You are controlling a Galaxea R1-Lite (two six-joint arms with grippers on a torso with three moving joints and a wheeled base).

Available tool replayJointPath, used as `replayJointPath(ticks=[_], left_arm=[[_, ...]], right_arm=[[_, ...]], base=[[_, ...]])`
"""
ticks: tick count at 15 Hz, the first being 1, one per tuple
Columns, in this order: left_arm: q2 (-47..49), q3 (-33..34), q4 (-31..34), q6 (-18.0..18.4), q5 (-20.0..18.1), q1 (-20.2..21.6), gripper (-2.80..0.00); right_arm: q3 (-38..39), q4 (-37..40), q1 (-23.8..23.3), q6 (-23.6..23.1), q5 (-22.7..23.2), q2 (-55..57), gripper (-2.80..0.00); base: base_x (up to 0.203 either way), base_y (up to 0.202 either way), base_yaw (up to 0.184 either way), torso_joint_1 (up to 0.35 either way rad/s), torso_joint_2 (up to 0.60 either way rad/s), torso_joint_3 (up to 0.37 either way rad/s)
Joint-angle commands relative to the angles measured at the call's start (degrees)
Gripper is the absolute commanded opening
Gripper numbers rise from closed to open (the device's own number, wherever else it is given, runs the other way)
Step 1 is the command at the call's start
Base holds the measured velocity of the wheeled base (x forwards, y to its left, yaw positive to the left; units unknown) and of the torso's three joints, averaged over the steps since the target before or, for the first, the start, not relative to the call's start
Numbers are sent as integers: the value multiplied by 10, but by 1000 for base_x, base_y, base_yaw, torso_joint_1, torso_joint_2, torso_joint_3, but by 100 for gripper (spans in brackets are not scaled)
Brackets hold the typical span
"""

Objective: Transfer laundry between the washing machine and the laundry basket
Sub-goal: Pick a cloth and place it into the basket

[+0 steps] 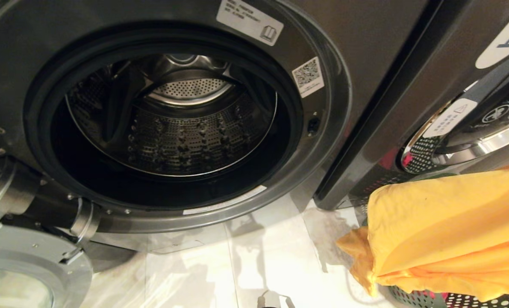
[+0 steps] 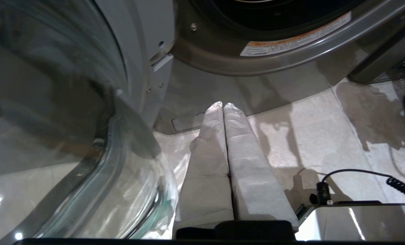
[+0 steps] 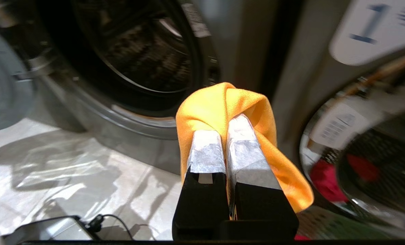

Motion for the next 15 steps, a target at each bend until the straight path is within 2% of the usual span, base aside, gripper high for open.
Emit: replayJointPath(ticks=[1,3,6,8,12,15], left_arm=[[0,0,4,0,-1,0,-280],[0,0,4,0,-1,0,-280],[0,0,4,0,-1,0,-280],[0,0,4,1,-1,0,-280],[0,0,4,1,-1,0,-280],[0,0,4,0,-1,0,-280]], right_arm=[[-18,-1,-2,-1,-18,17,-280],[-66,2,-3,2,-67,53,-280],[-172,11,-4,20,-173,128,-280],[-238,37,-14,32,-212,171,-280],[-263,74,-106,60,-251,200,-280],[-281,93,-230,90,-244,226,-280]], base=[[0,0,0,0,0,0],[0,0,0,0,0,0],[0,0,0,0,0,0],[0,0,0,0,0,0],[0,0,0,0,0,0],[0,0,0,0,0,0]])
